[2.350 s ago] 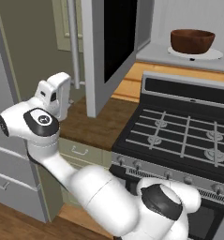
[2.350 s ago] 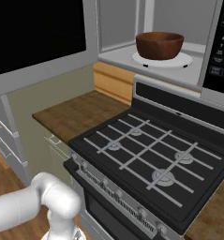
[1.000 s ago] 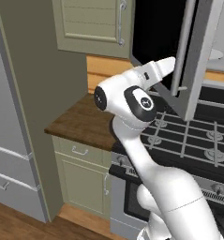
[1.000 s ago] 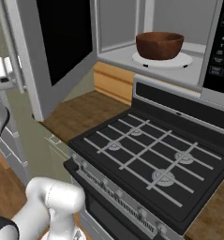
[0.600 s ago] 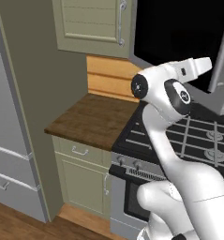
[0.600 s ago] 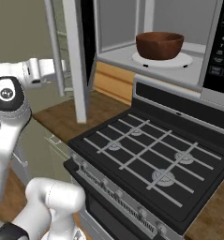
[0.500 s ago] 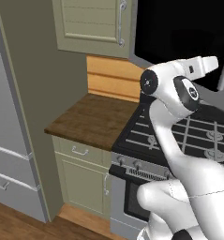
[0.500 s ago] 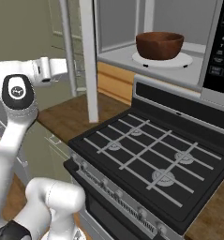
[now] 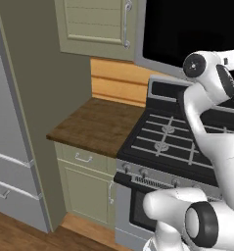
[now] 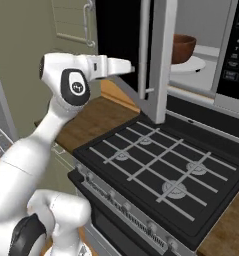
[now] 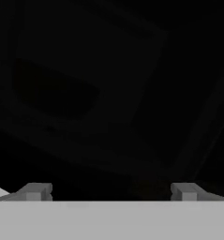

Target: Pick the lime from the sink and place it in the bowl. Then pick the bowl and place it in the microwave. Then close the microwave door and press the start button.

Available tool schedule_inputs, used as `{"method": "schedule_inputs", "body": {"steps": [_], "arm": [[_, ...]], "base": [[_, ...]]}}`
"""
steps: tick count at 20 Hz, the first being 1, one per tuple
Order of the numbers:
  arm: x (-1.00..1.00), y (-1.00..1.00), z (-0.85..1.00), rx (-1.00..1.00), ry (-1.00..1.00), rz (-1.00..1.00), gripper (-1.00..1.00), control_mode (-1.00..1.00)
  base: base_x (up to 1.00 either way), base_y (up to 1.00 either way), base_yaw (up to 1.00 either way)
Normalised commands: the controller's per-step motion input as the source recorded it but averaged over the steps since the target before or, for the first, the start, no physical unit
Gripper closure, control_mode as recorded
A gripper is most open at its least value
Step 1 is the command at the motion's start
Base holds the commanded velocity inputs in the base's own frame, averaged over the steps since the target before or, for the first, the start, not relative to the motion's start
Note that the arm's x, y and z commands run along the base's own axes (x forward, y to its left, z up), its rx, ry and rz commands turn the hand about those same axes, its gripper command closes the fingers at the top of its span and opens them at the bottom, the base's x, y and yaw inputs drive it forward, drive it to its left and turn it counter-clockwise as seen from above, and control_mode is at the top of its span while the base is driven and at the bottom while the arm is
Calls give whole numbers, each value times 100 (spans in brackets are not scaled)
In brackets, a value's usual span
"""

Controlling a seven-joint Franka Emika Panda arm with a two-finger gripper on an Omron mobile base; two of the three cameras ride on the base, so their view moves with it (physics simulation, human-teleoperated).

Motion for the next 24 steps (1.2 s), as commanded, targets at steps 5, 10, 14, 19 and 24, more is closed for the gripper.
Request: {"method": "schedule_inputs", "body": {"steps": [5, 10, 14, 19, 24], "arm": [[70, -61, 0, 12, -4, 19, -100, -100], [78, -57, 0, 11, -1, 19, -100, -100], [70, -47, 0, 8, -3, 17, -100, -100], [67, -48, 0, 7, -1, 17, -100, -100], [58, -32, -6, 3, -1, 18, -100, -100]], "base": [[0, 0, 0], [0, 0, 0], [0, 0, 0], [0, 0, 0], [0, 0, 0]]}}
